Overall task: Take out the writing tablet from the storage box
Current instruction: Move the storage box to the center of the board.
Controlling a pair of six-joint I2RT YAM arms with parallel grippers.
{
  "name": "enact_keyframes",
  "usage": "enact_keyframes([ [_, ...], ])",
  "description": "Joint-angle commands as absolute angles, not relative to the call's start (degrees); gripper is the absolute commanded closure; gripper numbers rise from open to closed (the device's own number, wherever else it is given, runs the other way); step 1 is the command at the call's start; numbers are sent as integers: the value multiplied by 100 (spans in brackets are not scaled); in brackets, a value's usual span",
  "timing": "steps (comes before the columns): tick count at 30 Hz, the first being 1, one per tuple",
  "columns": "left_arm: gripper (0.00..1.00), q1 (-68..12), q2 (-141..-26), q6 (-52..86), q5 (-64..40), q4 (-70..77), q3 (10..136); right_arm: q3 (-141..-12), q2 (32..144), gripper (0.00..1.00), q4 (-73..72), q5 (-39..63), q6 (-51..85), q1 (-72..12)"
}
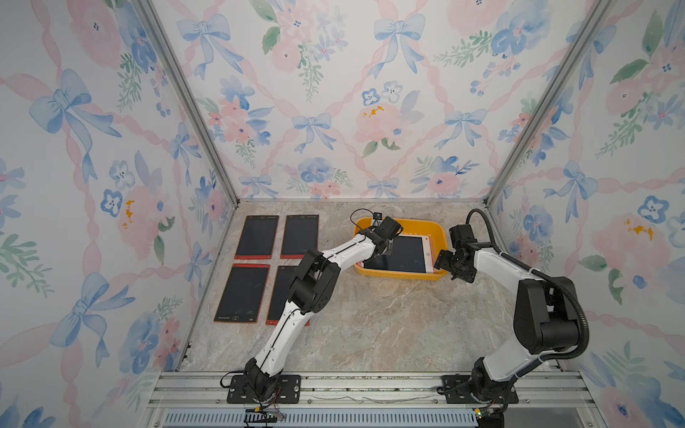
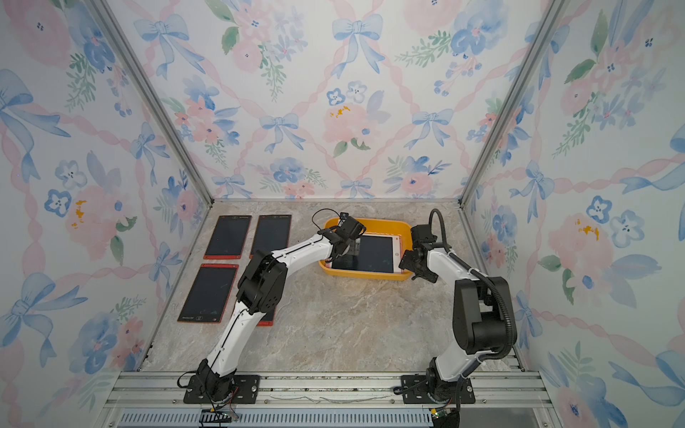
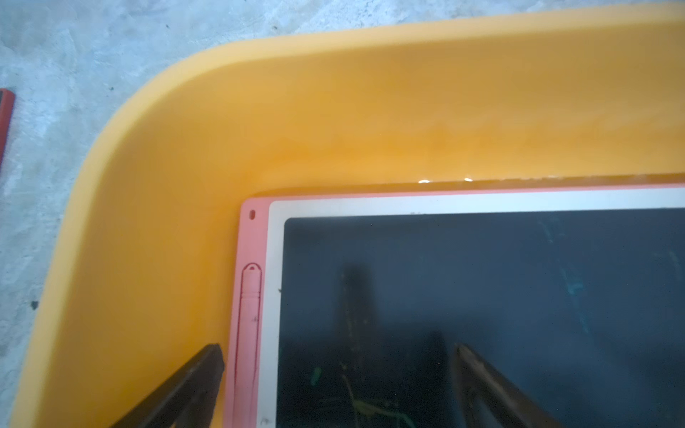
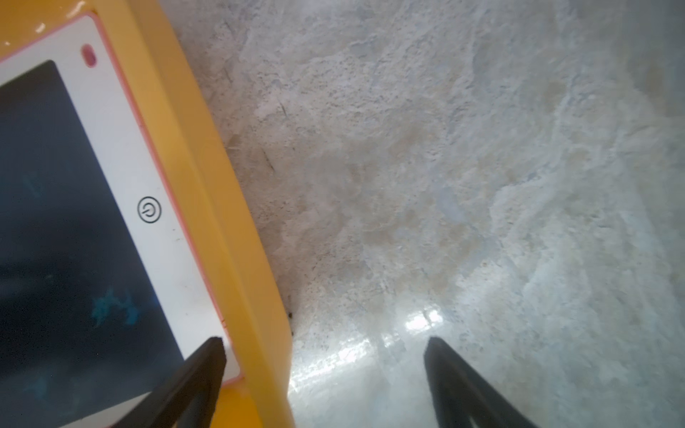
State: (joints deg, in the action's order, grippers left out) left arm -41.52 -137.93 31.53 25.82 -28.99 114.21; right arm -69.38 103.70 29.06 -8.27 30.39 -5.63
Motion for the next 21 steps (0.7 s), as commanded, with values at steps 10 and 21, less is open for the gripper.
enact_keyframes([
  [10, 2, -4000, -14299, 3324, 1332, -3312, 12007, -7154, 10696, 14, 2531, -195, 2892, -745],
  [21, 2, -4079, -14625, 3419, 473, -3296, 12543, -6986, 10410, 10, 2008, 225, 2883, -782],
])
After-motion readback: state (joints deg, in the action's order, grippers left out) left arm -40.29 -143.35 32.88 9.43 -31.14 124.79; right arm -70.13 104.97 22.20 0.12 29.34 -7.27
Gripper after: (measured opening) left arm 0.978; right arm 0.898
